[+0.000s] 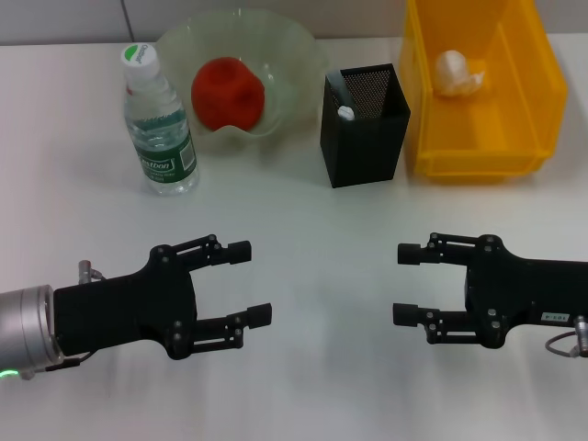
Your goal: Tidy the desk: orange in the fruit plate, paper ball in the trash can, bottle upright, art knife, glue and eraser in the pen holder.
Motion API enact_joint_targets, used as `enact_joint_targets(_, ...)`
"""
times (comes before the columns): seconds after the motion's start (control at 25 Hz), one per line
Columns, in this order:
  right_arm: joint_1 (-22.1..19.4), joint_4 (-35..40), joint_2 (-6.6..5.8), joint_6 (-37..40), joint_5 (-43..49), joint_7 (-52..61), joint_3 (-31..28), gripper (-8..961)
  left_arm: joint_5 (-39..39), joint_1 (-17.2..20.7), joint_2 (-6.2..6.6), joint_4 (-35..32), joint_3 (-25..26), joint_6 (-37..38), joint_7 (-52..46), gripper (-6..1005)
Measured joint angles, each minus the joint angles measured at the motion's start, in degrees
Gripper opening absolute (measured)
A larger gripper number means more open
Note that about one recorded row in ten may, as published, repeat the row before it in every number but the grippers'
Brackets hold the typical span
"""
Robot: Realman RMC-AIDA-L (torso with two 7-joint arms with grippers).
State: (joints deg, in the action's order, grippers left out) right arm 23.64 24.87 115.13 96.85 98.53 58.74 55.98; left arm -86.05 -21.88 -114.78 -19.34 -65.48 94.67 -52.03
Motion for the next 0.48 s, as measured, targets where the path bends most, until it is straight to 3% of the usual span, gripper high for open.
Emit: enact_joint_targets(0.48,0.00,0.00,0.00,0.00,0.09,0.12,0.00,734,0.00,0.00,0.00,0.00,0.00,0.24,0.00,785)
